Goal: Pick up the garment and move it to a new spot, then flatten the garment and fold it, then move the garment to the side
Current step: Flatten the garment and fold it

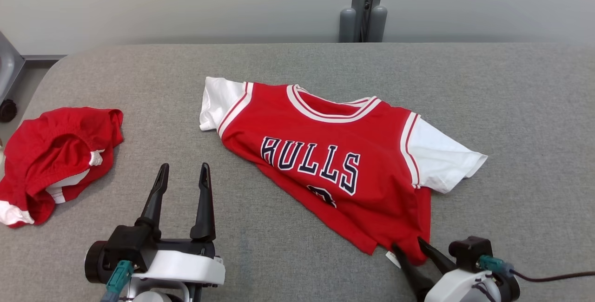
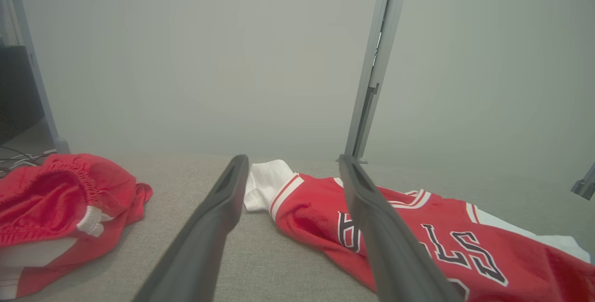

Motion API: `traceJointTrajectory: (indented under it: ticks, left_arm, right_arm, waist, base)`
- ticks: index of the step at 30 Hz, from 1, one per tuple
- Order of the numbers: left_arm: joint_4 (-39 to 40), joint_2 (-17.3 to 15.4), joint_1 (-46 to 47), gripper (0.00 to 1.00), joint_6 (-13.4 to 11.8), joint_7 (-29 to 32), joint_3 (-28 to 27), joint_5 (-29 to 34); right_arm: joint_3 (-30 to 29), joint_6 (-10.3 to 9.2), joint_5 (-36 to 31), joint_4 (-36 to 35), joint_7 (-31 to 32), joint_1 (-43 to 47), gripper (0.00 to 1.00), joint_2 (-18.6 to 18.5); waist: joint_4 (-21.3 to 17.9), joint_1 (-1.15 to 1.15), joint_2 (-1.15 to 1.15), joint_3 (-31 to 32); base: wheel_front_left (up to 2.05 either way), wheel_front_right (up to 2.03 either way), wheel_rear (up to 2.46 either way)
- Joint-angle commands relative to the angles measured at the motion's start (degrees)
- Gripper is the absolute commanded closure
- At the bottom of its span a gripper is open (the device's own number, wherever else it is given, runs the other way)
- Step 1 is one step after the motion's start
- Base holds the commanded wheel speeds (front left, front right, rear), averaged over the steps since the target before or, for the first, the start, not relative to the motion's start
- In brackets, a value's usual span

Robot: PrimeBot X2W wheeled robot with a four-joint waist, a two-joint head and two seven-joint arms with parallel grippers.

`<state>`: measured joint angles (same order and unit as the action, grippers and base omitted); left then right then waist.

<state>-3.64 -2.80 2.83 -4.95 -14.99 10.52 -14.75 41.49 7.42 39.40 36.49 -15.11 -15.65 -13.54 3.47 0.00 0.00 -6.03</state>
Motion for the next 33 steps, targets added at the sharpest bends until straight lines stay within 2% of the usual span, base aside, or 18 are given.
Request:
traceJointTrajectory:
  ticks: [1, 5, 13, 16, 17, 18, 22, 28, 29, 30, 31, 33]
  left_arm:
    - [0.35, -0.20, 0.67, 0.00, -0.35, -0.22, 0.12, -0.38]
    - [0.88, -0.21, 0.76, 0.00, -0.75, -0.22, 0.60, -0.42]
    - [1.40, -0.19, 1.12, 0.00, -0.47, -0.22, 0.59, -0.28]
    - [1.37, -0.20, 2.46, 0.00, 0.22, -0.22, 1.63, 0.50]
    - [1.37, -0.20, 2.76, 0.00, 0.36, -0.22, 1.70, 0.63]
    - [1.70, -0.20, 3.56, 0.00, 0.60, -0.22, 1.70, 0.99]
    - [1.75, -0.20, 5.33, 0.00, 1.33, -0.22, 2.24, 1.64]
    - [1.47, -0.19, 7.42, 0.00, 1.77, -0.22, 3.19, 1.88]
    - [1.41, -0.21, 7.60, 0.00, 1.72, -0.22, 3.34, 1.85]
    - [1.28, -0.21, 7.79, 0.00, 1.65, -0.22, 3.55, 1.83]
    - [1.19, -0.21, 8.04, 0.00, 1.56, -0.22, 3.68, 1.86]
    - [1.08, -0.18, 8.35, 0.00, 1.34, -0.22, 3.79, 1.78]
  right_arm:
    - [0.25, 0.14, -0.10, 0.90, 0.09, -1.16, 1.00, -0.64]
    - [-2.91, 0.14, -3.90, 1.62, 0.07, -3.08, 1.00, -2.00]
    - [-15.13, 0.13, -13.34, -4.70, 0.07, -2.92, 1.00, -6.05]
    - [-20.11, 0.09, -15.41, -4.20, 0.06, -7.11, 1.00, -12.87]
    - [-20.50, 0.09, -15.49, -3.84, 0.06, -8.07, 1.00, -13.79]
    - [-21.13, 0.09, -15.63, -1.89, 0.06, -11.91, 1.00, -16.20]
    - [-18.43, 0.09, -14.96, 4.01, 0.11, -20.61, 1.00, -17.72]
    - [-15.56, 0.09, -14.11, 13.73, 0.16, -29.77, 1.00, -14.95]
    - [-15.06, 0.09, -13.81, 15.00, 0.15, -30.78, 0.73, -14.27]
    - [-14.55, 0.09, -13.63, 16.28, 0.14, -31.64, 0.16, -13.93]
    - [-13.94, 0.09, -13.48, 17.32, 0.13, -32.29, 0.00, -13.59]
    - [-12.99, 0.09, -12.99, 18.23, 0.10, -33.27, 0.00, -12.61]
  waist:
    - [0.23, 0.00, 0.00, -0.16]
    - [0.58, 0.00, 0.00, -0.68]
    - [0.18, 0.00, 0.00, -1.83]
    - [0.65, 0.00, 0.00, -3.28]
    - [0.82, 0.00, 0.00, -3.61]
    - [1.39, 0.00, 0.00, -5.09]
    - [2.51, 0.00, 0.00, -7.74]
    - [3.74, 0.00, 0.00, -9.97]
    - [3.83, 0.00, 0.00, -10.11]
    - [3.85, 0.00, 0.00, -10.23]
    - [3.83, 0.00, 0.00, -10.31]
    - [3.53, 0.00, 0.00, -10.29]
  base:
    - [0.00, 0.00, 0.00]
    - [0.00, 0.00, 0.00]
    - [0.00, 0.00, 0.00]
    - [0.00, 0.00, 0.00]
    - [0.00, 0.00, 0.00]
    - [0.00, 0.00, 0.00]
    - [0.00, 0.00, 0.00]
    - [0.00, 0.00, 0.00]
    - [0.00, 0.00, 0.00]
    - [0.00, 0.00, 0.00]
    - [0.00, 0.00, 0.00]
    - [0.00, 0.00, 0.00]
